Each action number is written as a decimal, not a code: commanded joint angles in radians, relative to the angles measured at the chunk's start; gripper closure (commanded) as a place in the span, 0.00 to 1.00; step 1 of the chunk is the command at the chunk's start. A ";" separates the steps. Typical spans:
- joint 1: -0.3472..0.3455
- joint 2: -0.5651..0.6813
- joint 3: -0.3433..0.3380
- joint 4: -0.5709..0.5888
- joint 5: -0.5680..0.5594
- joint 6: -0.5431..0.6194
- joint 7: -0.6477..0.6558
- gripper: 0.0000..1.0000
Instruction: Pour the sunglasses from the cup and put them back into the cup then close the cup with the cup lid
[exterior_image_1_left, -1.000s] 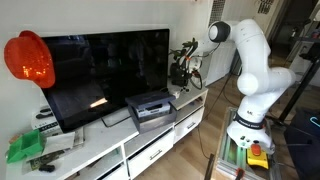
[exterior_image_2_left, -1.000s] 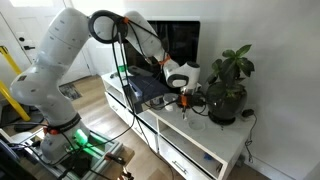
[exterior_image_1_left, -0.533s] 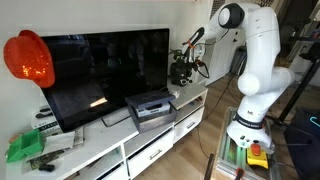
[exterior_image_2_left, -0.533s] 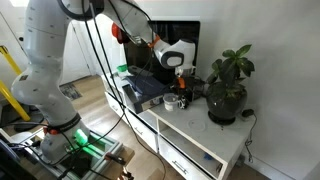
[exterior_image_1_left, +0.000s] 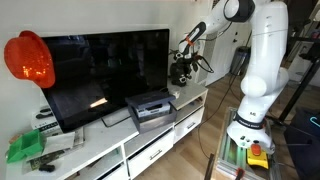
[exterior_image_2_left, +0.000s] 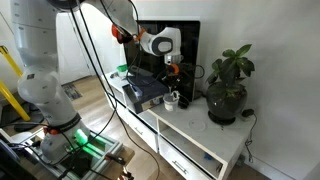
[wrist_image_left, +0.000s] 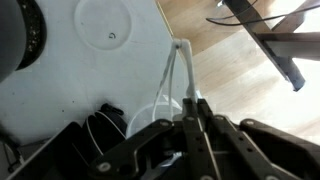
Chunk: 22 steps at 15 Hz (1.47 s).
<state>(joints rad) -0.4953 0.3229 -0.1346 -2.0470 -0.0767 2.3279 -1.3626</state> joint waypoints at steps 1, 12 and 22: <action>0.113 -0.006 -0.045 -0.041 -0.143 0.035 0.034 0.97; 0.231 0.134 -0.086 -0.038 -0.411 0.252 0.279 0.96; 0.246 0.176 -0.088 -0.033 -0.423 0.342 0.305 0.94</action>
<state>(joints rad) -0.2717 0.4961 -0.2040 -2.0784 -0.4623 2.6490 -1.0911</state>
